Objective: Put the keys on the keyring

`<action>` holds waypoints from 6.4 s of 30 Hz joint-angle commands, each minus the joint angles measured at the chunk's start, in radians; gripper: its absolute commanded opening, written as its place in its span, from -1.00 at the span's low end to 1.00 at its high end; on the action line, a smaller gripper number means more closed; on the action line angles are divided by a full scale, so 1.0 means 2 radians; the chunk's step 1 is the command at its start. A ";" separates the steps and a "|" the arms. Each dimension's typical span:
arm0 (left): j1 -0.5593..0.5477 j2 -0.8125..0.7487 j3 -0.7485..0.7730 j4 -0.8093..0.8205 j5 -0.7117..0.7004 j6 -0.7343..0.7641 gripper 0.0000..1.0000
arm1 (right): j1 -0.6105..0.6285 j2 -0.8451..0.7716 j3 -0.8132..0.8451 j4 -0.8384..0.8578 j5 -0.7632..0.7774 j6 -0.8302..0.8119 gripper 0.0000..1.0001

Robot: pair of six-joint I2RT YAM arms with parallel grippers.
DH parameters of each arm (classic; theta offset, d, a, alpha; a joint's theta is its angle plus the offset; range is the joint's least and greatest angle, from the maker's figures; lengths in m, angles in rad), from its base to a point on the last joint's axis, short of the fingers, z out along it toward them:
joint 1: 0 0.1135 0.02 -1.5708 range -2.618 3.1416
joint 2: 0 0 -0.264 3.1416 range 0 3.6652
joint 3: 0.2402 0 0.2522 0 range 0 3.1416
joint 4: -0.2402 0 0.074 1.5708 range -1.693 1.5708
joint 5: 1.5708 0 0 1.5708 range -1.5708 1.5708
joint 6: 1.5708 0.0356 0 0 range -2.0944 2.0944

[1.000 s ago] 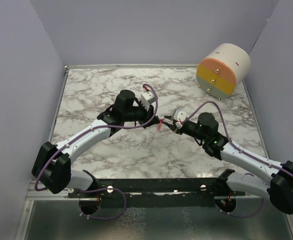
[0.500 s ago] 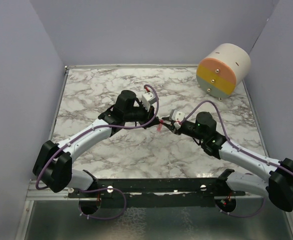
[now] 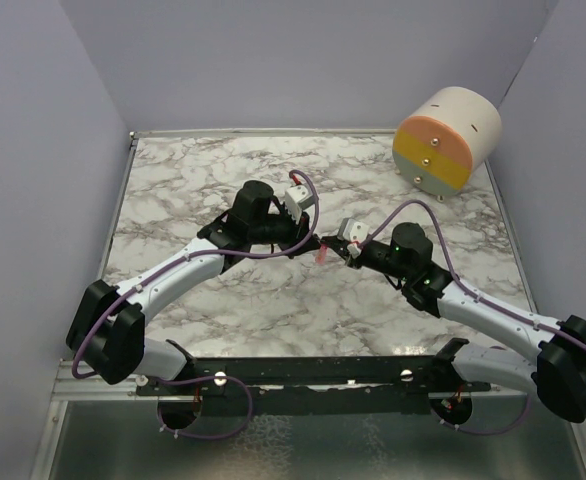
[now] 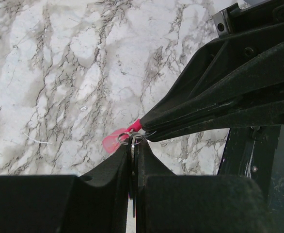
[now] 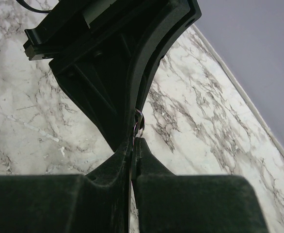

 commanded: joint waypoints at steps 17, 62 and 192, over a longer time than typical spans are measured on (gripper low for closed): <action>-0.003 -0.011 0.014 0.027 -0.002 0.000 -1.00 | 0.004 -0.061 -0.007 0.035 -0.012 0.036 -0.98; -0.004 -0.073 -0.170 0.333 0.041 0.071 -1.00 | 0.004 -0.093 -0.067 0.062 0.055 0.102 -0.99; 0.020 -0.171 -0.283 0.247 -0.401 -0.174 -0.24 | 0.005 0.264 0.073 -0.084 0.090 0.348 0.03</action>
